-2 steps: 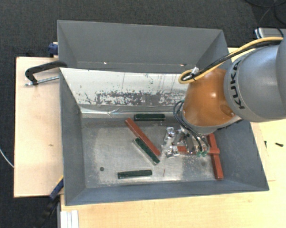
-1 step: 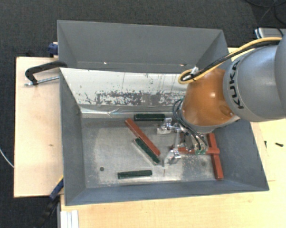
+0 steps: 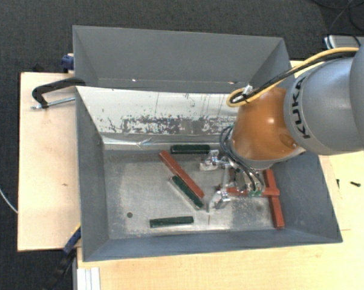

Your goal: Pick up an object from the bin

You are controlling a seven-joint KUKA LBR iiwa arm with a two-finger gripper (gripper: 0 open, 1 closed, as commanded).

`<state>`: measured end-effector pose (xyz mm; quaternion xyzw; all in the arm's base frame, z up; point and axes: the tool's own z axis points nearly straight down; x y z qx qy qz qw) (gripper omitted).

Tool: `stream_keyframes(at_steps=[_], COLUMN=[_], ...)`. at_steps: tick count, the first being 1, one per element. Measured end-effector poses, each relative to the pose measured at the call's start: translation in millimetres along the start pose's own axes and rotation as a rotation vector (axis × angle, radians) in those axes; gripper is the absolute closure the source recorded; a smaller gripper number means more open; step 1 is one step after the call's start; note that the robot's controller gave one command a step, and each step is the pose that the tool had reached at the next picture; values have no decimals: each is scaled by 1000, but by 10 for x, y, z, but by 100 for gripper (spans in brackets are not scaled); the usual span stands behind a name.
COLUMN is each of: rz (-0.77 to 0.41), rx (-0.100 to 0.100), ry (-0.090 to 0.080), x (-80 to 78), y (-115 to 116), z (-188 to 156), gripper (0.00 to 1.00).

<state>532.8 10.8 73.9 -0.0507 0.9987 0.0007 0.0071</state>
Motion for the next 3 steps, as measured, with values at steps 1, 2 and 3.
stream_keyframes(at_steps=[1,2,3], rz=[42,42,-70], rx=[1,1,-4], ry=[11,11,0], x=[163,162,180], y=[833,833,1542], z=[-26,-26,-1984], gripper=[100,100,100])
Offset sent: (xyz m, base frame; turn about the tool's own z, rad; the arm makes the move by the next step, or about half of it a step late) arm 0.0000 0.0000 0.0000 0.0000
